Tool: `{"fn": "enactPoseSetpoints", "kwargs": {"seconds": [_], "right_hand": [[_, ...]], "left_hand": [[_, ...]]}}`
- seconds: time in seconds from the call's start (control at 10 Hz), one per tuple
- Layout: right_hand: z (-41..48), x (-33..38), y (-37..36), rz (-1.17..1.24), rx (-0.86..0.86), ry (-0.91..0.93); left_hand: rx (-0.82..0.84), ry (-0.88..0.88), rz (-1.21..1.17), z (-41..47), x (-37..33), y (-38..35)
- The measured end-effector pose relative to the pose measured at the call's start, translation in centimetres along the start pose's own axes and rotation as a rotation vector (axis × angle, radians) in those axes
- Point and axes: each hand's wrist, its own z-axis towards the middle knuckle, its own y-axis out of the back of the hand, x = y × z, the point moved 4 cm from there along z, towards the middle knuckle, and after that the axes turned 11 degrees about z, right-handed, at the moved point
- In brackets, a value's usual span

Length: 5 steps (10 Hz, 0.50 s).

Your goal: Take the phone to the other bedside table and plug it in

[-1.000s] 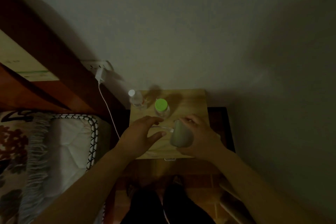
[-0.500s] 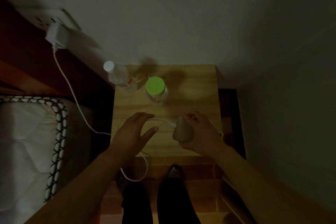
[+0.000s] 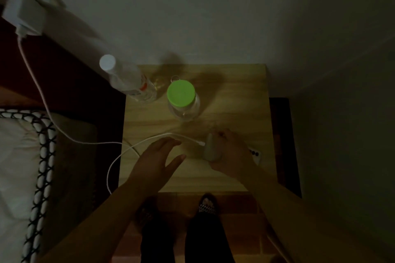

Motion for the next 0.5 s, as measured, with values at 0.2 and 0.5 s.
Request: {"fn": "enactPoseSetpoints", "kwargs": {"seconds": [0.2,0.5], "right_hand": [[0.6,-0.3,-0.3,-0.030,-0.013,0.006],[0.2,-0.9,-1.0,-0.018,0.011,-0.017]], "left_hand": [[-0.030,-0.014,0.002,0.8,-0.4,0.1],[-0.035,-0.020,-0.001,0.3,-0.5,1.0]]}}
